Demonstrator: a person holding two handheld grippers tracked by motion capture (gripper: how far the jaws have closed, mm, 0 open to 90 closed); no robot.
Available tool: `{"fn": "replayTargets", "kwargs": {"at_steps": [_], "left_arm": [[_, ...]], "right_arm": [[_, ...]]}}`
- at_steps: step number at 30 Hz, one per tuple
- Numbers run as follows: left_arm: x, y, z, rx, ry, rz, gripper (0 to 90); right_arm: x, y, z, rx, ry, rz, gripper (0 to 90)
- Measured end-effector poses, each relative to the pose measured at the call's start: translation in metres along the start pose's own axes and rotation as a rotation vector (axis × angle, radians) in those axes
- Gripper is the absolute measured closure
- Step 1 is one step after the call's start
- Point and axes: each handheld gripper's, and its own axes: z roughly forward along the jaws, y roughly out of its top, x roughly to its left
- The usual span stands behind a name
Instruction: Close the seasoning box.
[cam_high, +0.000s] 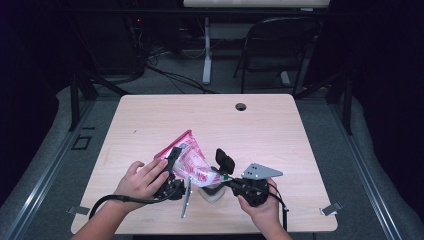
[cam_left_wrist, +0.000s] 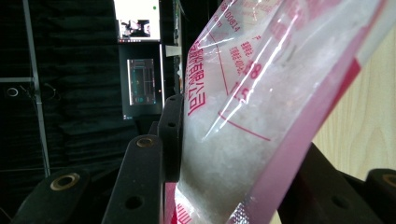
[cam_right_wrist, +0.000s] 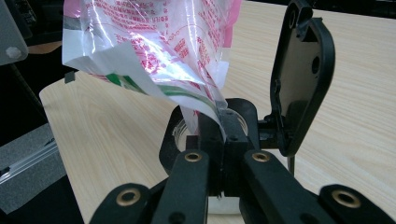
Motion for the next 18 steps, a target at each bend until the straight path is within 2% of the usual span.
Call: {"fn": "replayTargets", "kwargs": {"at_steps": [4,9,17,18], "left_arm": [[0.0012,0.0002,-0.0006,-0.004,0.011,0.011,65.5],[0.0008,0.0,-0.0004,0.0,-0.001,0.006,65.5],[0.0028,0.0002,-0.0001,-0.001,-0.008,0.024,65.4],[0.0035,0.0006,0.0,-0.005,0.001,0.033,65.4]], "right_arm": [[0.0,0.0,0.0001,-0.001,0.0,0.0,90.0],[0.0001,0.0,0.0004,-0.003,0.001,0.001,90.0],[-0.0001,-0.0002,0.0013,0.005,0.001,-0.005,90.0],[0.0,-0.0003,0.0016,0.002,0.001,-0.002,90.0]]}}
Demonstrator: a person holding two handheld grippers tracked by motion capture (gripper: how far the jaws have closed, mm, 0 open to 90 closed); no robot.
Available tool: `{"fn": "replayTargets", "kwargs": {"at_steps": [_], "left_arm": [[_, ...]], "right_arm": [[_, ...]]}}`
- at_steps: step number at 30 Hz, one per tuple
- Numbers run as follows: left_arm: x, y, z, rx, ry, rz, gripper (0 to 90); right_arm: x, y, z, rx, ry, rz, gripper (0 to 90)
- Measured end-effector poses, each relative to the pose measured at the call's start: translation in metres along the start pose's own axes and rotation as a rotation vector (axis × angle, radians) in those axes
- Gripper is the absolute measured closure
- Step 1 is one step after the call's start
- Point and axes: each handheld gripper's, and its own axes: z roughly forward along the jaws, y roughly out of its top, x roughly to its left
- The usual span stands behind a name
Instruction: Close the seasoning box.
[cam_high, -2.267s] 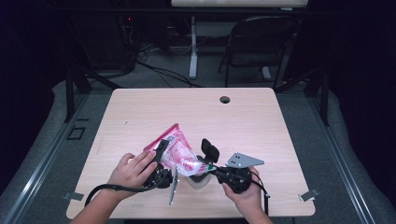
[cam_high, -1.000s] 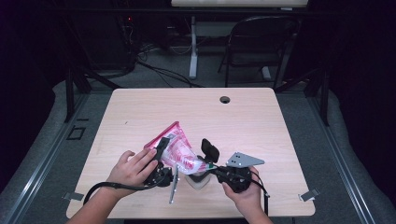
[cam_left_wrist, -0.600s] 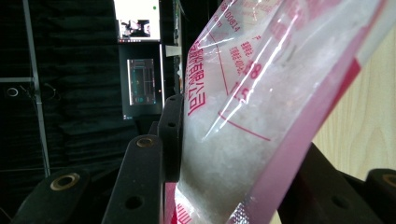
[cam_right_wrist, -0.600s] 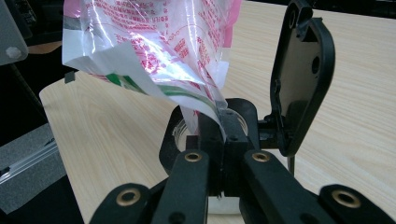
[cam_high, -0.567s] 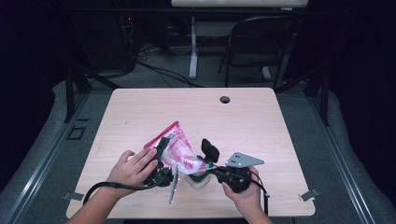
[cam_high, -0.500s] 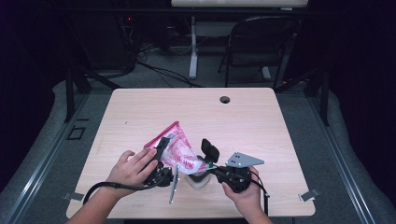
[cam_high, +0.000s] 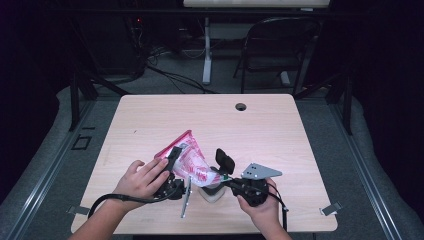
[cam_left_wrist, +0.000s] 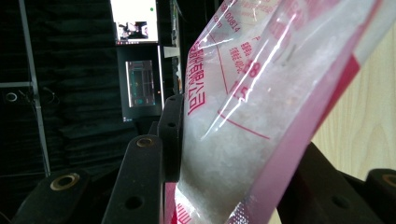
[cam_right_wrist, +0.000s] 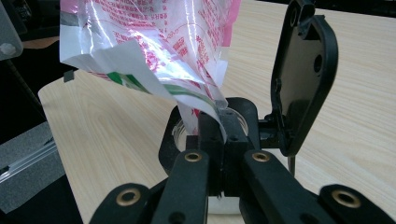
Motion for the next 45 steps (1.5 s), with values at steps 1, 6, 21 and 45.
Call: {"fn": "replayTargets", "kwargs": {"at_steps": [1,6,21,45], "left_arm": [[0.0003,0.0002,0.0001,0.0,-0.001,0.003,65.5],[0.0018,0.0013,0.0006,0.0,-0.006,0.012,65.4],[0.0042,0.0037,0.0008,-0.003,-0.004,0.033,65.3],[0.0066,0.005,0.0015,-0.005,-0.003,0.029,65.4]], "right_arm": [[-0.0001,0.0,0.0,0.0,0.0,0.0,90.0],[-0.0005,-0.0001,0.0,0.001,-0.001,0.002,90.0],[-0.0013,-0.0008,0.0002,-0.001,-0.004,0.007,90.0],[-0.0025,-0.0007,-0.0012,-0.004,-0.008,0.01,90.0]]}}
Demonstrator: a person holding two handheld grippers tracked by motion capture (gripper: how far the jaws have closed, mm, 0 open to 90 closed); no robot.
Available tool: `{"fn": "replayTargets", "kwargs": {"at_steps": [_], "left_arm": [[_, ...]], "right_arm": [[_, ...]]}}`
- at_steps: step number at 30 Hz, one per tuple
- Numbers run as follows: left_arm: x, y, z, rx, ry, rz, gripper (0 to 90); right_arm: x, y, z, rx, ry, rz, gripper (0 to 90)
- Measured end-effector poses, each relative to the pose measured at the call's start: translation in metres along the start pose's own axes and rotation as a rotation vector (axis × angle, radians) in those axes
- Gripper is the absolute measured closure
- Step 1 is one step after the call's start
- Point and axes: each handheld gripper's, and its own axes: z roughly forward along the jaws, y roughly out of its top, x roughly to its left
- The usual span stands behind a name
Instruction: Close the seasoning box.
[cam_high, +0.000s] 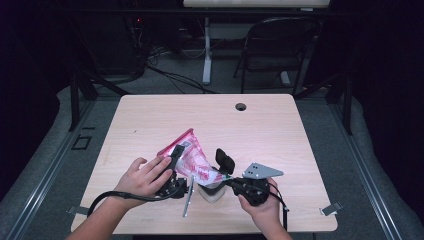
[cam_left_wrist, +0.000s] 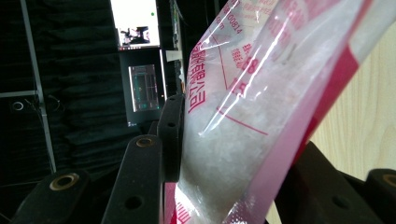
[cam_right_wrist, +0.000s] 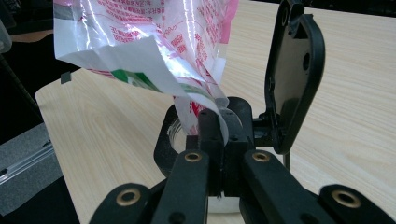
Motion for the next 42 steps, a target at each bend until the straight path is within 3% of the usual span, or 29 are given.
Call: {"fn": "replayTargets", "kwargs": {"at_steps": [42], "left_arm": [[0.003,0.0013,-0.0007,-0.008,0.002,0.027,65.4]], "right_arm": [[-0.0007,-0.0006,0.0005,0.002,-0.004,-0.004,90.0]]}}
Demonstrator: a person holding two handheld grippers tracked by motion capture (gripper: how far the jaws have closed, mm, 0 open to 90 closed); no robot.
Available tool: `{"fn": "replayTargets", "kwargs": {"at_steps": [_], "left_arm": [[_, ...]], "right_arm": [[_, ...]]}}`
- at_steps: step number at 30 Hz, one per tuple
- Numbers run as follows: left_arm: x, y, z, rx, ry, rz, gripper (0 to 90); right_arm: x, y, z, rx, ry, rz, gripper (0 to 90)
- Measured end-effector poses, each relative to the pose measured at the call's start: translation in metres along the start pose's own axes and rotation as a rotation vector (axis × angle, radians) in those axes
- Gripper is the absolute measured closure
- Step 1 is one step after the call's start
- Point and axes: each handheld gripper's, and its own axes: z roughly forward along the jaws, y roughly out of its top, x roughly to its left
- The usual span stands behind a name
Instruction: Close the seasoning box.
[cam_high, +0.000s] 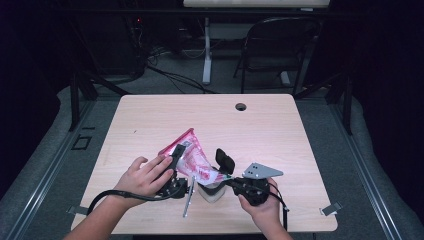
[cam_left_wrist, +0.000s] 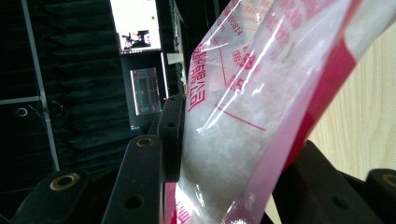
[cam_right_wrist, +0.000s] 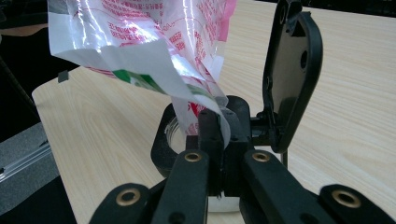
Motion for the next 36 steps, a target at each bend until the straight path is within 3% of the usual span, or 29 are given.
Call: {"fn": "replayTargets", "kwargs": {"at_steps": [36], "left_arm": [[0.0079,0.0034,0.0011,-0.015,0.007,0.038,65.5]], "right_arm": [[-0.0015,0.0002,-0.0017,-0.006,-0.006,0.002,90.0]]}}
